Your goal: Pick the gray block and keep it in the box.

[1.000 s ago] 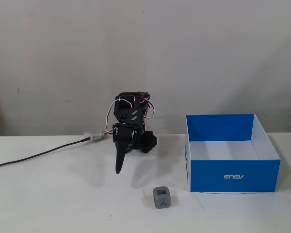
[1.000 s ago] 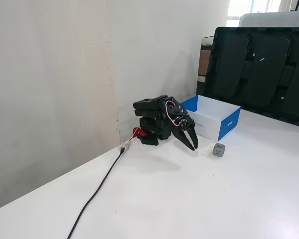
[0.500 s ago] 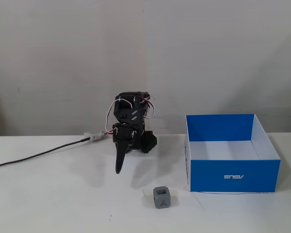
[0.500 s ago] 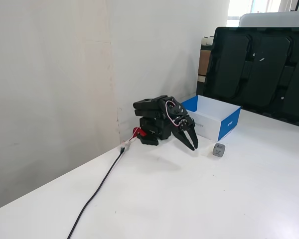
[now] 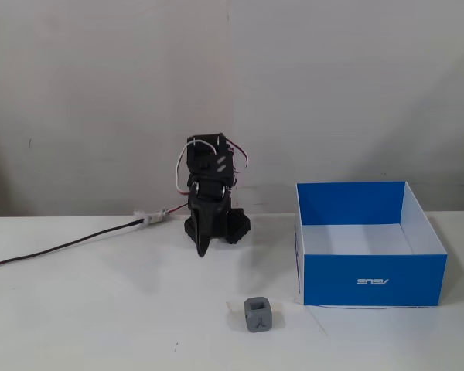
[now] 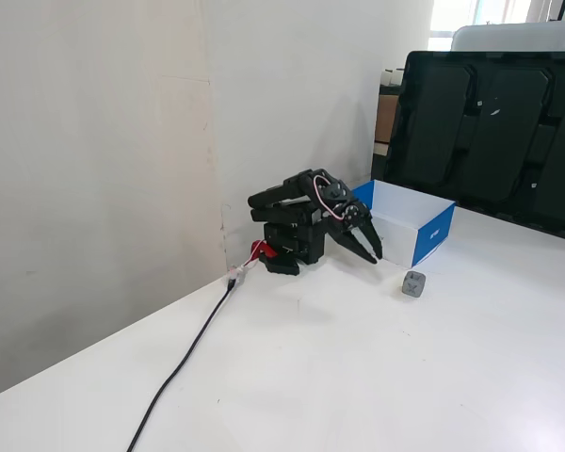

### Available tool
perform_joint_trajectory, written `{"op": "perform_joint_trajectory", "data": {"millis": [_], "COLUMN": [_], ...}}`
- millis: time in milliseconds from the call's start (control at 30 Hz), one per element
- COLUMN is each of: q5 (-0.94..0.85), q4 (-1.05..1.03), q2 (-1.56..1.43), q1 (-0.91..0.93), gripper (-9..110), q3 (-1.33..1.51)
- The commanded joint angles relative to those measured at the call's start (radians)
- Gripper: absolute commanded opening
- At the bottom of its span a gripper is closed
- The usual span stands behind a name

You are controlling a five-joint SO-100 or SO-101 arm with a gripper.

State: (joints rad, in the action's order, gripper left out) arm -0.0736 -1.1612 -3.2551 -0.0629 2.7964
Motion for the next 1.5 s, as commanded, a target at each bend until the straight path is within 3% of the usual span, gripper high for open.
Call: {"op": "perform_joint_trajectory", "data": {"millis": [0, 333, 533, 700, 833, 1233, 1467], "q5": [0.009, 0.158, 0.291, 0.313, 0.328, 0.328, 0.328], "q4": [0.0, -0.161, -0.241, -0.201, -0.161, 0.077, 0.103], "q2": [0.011, 0.595, 0.933, 1.057, 1.161, 1.594, 1.825], "q1": [-0.021, -0.176, -0.249, -0.296, -0.318, -0.299, -0.287], "gripper": [0, 0, 1, 20, 26, 31, 31], "q3": [-0.189, -0.675, -0.808, -0.799, -0.798, -0.833, -0.936]}}
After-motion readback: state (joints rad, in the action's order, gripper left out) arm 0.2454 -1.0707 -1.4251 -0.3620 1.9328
